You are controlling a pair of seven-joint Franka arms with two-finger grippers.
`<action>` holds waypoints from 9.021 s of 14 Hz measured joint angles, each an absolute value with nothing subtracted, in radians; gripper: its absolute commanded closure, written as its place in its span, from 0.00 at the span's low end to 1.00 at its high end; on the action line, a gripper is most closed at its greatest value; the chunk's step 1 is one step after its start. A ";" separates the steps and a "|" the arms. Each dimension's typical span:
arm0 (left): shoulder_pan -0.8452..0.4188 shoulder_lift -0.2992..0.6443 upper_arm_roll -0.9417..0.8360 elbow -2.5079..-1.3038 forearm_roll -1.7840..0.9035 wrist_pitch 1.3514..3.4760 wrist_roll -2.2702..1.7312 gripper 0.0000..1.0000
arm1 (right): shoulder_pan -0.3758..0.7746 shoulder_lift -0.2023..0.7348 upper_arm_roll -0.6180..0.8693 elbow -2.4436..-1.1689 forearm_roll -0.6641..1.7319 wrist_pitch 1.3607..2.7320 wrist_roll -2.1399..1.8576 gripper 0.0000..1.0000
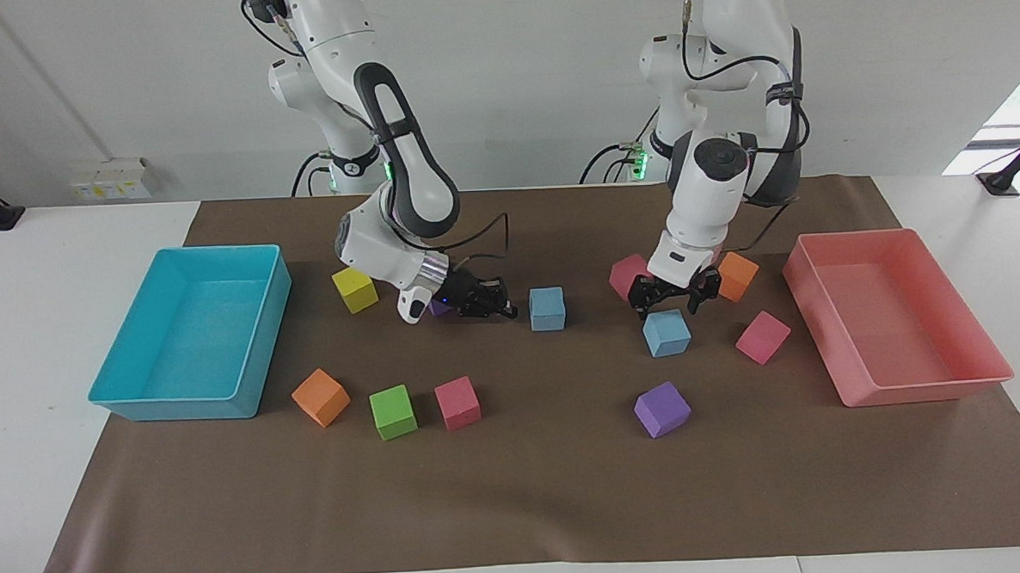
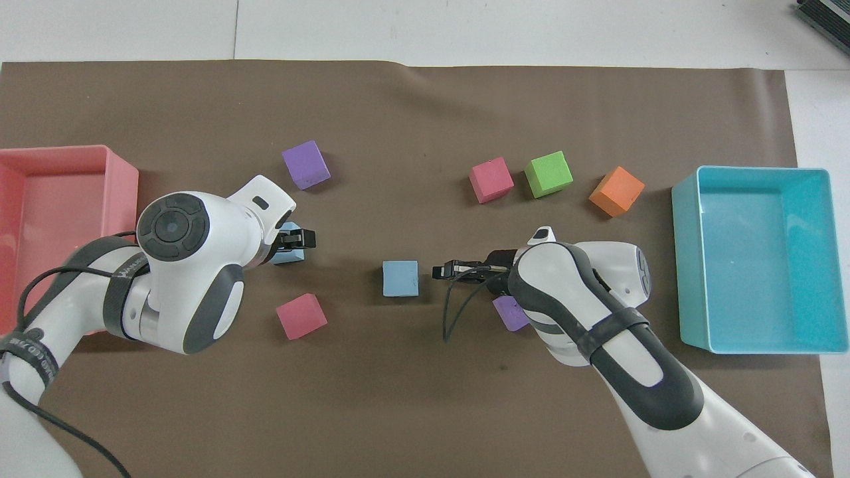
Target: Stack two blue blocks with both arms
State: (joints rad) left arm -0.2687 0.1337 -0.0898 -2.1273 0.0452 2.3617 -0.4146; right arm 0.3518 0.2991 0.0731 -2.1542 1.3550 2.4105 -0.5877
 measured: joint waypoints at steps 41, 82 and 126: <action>-0.261 0.217 -0.079 -2.075 0.088 2.394 -0.423 0.36 | 0.334 0.299 0.071 -2.153 1.389 2.400 -0.644 1.00; -0.613 0.253 -0.115 -1.861 0.089 2.166 -0.870 0.39 | 0.335 0.299 0.072 -2.152 1.389 2.400 -0.660 1.00; -0.596 0.236 -0.073 -1.676 0.089 1.960 -0.667 0.02 | 0.335 0.299 0.072 -2.151 1.389 2.400 -0.660 1.00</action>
State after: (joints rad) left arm -0.5961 0.2357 -0.0727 -1.6758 0.0888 1.9600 -0.6671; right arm 0.3348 0.2991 0.0718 -2.1509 1.3890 2.3999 -0.6596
